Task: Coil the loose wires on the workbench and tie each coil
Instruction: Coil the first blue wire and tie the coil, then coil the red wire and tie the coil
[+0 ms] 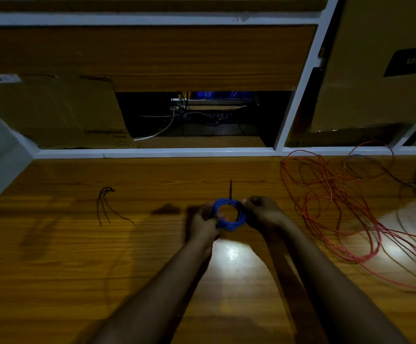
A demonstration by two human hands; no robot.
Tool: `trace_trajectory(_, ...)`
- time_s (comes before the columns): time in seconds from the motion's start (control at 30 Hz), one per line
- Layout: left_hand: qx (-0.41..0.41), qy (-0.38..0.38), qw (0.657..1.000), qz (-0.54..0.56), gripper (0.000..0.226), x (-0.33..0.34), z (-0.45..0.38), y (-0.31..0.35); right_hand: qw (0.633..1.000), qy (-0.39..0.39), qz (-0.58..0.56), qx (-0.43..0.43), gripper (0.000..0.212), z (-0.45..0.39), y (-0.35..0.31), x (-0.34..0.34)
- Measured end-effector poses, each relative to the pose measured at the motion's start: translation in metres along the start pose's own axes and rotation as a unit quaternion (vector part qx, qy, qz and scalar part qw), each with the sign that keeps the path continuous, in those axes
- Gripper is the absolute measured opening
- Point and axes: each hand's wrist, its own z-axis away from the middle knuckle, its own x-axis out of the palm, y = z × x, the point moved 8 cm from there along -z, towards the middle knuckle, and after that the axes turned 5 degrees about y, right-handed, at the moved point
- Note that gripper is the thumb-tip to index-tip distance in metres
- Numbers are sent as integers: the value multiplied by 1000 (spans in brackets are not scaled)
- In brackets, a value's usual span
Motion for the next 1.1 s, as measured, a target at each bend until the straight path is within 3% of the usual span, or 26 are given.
trace_trajectory(0.1,-13,11,1000,19,27,16,-14,-4,999,15,-23,21,10,-4,11,-4)
trace_trajectory(0.17,36,20,994,-100,20,24,-24,5,998,62,1,-7,23,-14,7,-15)
trace_trajectory(0.27,153,0,933,-326,30,41,-45,21,991,113,41,-58,19,-18,-7,-34)
trace_trajectory(0.37,141,25,883,-446,40,38,-71,13,985,121,89,-85,27,-14,-10,-38)
trace_trajectory(0.47,121,39,893,-431,55,32,-78,7,979,128,110,-118,30,-5,-7,-35)
trace_trajectory(0.6,235,35,891,-387,58,32,-29,23,980,153,51,-116,43,8,9,-37)
trace_trajectory(0.7,276,40,882,-379,64,24,1,15,964,194,53,-175,40,29,24,-38)
trace_trajectory(0.73,296,44,862,-410,65,25,11,14,954,203,76,-207,40,37,27,-36)
trace_trajectory(0.83,392,26,751,-531,63,38,41,12,927,224,169,-248,40,62,27,-32)
trace_trajectory(0.9,442,-5,693,-569,59,45,56,6,882,282,278,-257,40,80,24,-39)
trace_trajectory(1.0,475,-19,664,-577,55,43,67,0,811,384,418,-137,53,98,42,-72)
trace_trajectory(1.1,492,-21,656,-571,51,41,75,-1,806,426,410,-27,49,108,70,-103)
